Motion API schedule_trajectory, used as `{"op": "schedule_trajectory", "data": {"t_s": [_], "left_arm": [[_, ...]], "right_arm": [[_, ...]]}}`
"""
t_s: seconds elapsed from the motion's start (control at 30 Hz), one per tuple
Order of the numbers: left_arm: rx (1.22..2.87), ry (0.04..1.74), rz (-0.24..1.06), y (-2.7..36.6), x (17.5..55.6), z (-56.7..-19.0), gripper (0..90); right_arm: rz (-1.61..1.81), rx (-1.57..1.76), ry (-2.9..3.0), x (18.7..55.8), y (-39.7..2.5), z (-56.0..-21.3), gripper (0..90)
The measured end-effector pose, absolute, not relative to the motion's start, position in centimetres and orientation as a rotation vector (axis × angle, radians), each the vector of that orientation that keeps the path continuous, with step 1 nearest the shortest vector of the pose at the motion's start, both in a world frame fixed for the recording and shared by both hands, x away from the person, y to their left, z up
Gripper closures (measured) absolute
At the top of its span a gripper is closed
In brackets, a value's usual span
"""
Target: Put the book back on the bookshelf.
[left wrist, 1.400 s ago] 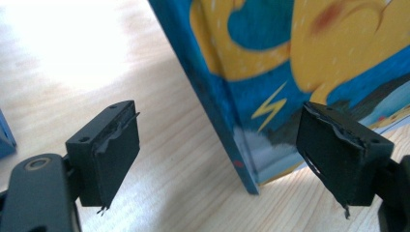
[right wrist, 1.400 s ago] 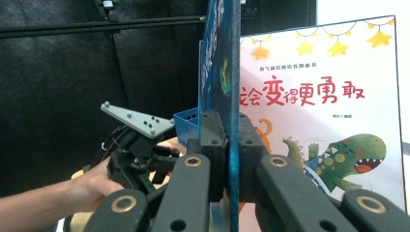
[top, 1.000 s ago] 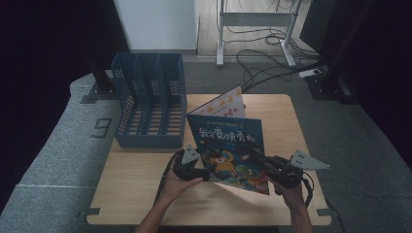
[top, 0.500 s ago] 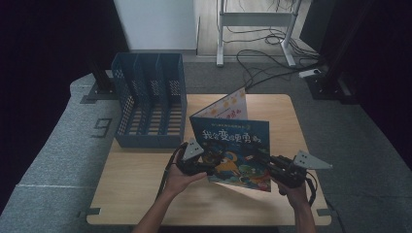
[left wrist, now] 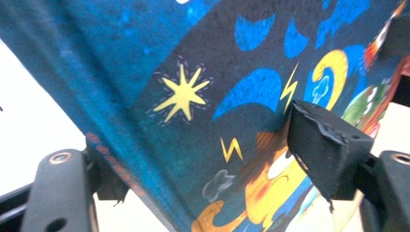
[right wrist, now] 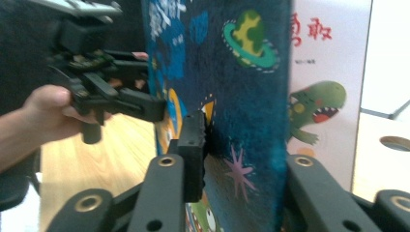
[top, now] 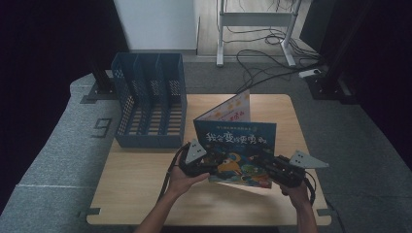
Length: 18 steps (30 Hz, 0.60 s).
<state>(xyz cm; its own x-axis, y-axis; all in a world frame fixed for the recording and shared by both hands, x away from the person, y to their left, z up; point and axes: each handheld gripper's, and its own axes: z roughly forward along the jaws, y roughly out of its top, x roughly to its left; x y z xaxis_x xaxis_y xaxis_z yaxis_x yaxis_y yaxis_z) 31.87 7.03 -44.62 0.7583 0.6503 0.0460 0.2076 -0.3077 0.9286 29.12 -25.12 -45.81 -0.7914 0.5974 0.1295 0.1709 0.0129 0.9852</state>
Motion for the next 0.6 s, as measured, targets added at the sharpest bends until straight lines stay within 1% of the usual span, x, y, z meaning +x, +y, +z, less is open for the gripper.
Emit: {"op": "schedule_trajectory", "data": {"t_s": [0.27,0.3,0.5,0.6], "left_arm": [[1.854,0.638,0.522,7.0,31.5,-44.6,31.1],[1.851,0.634,0.523,7.0,31.5,-44.6,31.1],[1.816,0.601,0.543,6.9,30.7,-44.8,40.0],[1.806,0.592,0.548,6.8,30.5,-44.9,42.5]], "right_arm": [[1.847,0.818,1.966,29.5,-25.6,-46.4,64.2],[1.843,0.827,1.963,29.6,-25.6,-46.5,62.9],[1.841,0.868,1.948,30.0,-26.0,-47.2,54.2],[1.841,0.879,1.951,30.2,-26.2,-47.5,51.7]]}}
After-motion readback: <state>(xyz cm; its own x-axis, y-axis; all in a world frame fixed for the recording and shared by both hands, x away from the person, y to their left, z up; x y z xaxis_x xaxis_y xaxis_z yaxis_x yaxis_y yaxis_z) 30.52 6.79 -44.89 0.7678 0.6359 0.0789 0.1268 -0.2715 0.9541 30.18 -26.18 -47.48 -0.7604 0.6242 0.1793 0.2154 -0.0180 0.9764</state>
